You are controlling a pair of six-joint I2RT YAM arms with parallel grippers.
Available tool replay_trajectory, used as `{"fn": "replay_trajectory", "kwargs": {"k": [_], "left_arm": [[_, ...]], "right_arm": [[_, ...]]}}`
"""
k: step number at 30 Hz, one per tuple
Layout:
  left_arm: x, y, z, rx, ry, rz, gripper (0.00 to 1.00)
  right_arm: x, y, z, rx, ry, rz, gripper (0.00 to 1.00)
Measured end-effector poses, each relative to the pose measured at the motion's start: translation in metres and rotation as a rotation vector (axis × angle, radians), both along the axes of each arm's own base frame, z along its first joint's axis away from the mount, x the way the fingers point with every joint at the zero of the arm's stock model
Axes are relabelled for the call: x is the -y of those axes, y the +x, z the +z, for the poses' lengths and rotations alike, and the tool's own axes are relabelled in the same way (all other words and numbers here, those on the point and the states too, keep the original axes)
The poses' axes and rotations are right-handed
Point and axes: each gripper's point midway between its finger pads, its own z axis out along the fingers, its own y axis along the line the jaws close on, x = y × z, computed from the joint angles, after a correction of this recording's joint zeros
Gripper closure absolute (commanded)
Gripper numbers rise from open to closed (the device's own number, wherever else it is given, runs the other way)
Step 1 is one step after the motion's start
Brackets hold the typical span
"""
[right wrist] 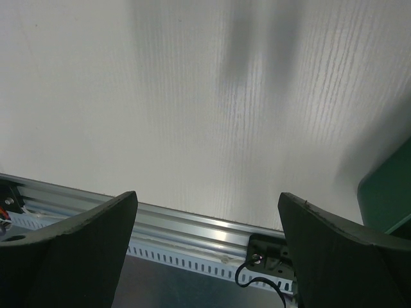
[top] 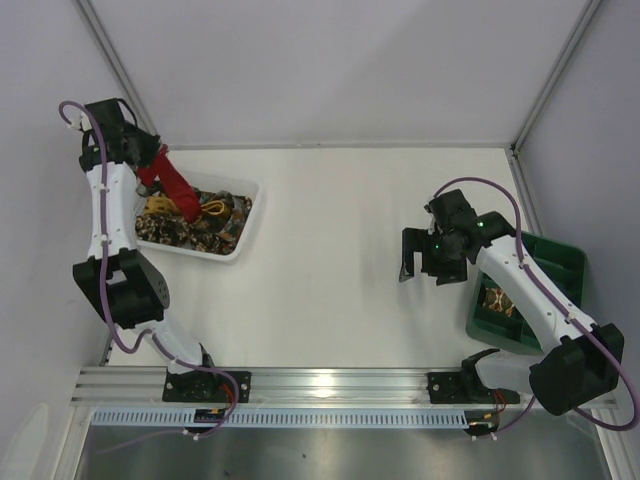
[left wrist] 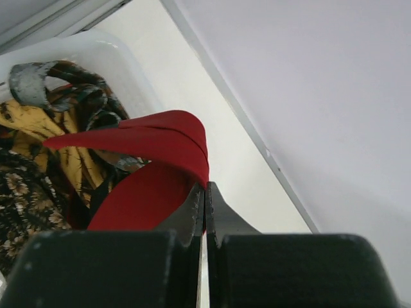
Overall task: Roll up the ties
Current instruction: Move the tie to the center of the board
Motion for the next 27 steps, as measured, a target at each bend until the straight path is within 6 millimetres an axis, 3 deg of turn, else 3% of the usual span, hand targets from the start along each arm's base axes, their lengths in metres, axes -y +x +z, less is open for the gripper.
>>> {"fn": "replay_trajectory", "kwargs": {"k": [4,11,19,22,25,27], "left_arm": [[0.012,-0.005,0.030,0.077,-0.008,-0.048,1.00],[0.034,-0.035,0.112,0.269,0.018,-0.120,0.99],[0.071,-0.063,0.172,0.443,-0.046,-0.246,1.00],[0.103,-0.067,0.195,0.521,-0.087,-0.360,1.00],[0.157,-0.075,0.209,0.572,-0.125,-0.518,0.99],[0.210,-0.086,0.210,0.595,-0.158,-0.658,1.00]], "right_arm": [[-0.001,-0.002,-0.002,-0.011,0.006,-0.008,0.00],[-0.006,0.002,0.000,0.003,0.035,-0.005,0.00],[-0.008,0.010,0.002,0.014,0.070,-0.022,0.00],[-0.007,0.012,0.004,0.010,0.102,-0.042,0.00],[-0.010,0.015,0.008,0.000,0.159,-0.065,0.00],[-0.013,0.018,0.013,-0.004,0.210,-0.080,0.00]]}}
